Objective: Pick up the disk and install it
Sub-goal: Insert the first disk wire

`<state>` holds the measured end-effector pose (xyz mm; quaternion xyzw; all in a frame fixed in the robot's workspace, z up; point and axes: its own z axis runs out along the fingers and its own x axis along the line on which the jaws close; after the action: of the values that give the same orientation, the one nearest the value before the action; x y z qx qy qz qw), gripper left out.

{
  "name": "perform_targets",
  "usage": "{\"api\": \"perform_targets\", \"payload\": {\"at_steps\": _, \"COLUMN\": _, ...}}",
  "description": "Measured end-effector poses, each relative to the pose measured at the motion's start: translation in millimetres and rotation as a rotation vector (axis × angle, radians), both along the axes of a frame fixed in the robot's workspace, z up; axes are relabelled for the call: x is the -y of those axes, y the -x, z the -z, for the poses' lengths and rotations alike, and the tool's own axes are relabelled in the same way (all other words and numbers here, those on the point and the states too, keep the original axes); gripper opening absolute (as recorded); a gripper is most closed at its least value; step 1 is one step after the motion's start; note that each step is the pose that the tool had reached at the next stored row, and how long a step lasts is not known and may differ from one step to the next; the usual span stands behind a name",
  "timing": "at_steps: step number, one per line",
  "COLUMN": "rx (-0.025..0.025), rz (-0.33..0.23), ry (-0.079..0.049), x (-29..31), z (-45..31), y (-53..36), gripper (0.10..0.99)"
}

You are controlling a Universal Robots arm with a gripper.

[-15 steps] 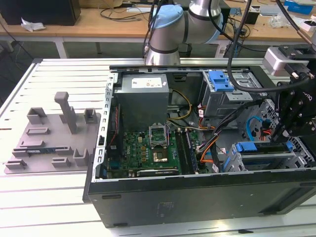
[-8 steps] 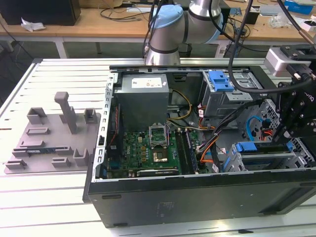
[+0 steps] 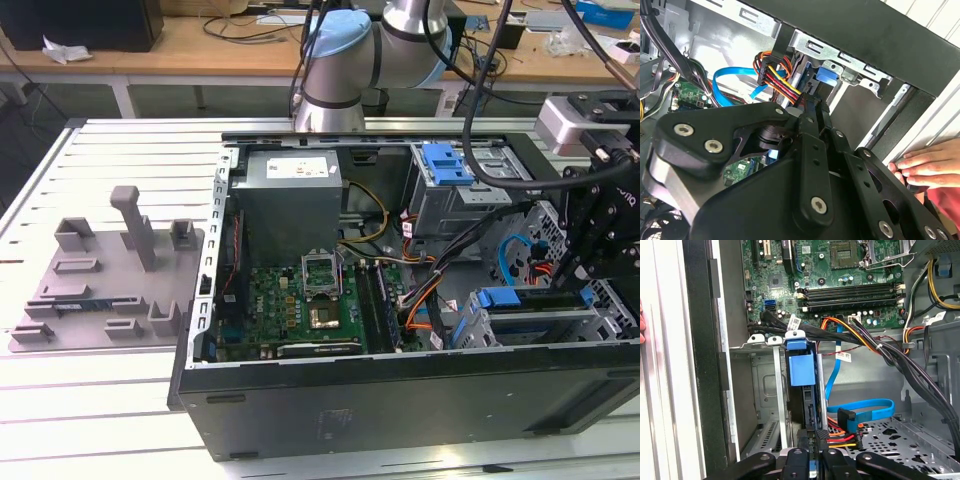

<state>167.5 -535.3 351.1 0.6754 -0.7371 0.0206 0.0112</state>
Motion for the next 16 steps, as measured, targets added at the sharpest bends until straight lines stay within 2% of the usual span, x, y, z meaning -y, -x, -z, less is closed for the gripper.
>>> {"api": "perform_targets", "payload": {"at_steps": 16, "rx": 0.0000, "rz": 0.000, "ry": 0.000, "x": -2.7, "z": 0.4, "y": 0.0, "gripper": 0.169}}
